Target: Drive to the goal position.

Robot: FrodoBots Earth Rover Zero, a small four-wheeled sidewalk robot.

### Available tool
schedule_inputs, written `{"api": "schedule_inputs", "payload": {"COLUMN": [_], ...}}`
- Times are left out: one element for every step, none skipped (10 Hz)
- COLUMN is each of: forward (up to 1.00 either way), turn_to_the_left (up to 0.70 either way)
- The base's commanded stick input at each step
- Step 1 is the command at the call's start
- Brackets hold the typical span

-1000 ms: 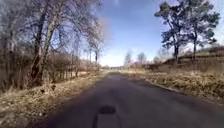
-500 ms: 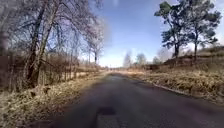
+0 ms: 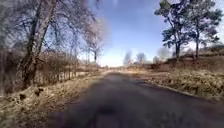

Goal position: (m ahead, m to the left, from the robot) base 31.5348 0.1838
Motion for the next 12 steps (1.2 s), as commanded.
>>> {"api": "schedule_inputs", "payload": {"forward": [0.85,0.85,0.85,0.85,0.85,0.85,0.85,0.85,0.85,0.85,0.85,0.85], "turn_to_the_left": [0.0,0.0,0.0,0.0,0.0,0.0,0.0,0.0,0.0,0.0,0.0,0.0]}}
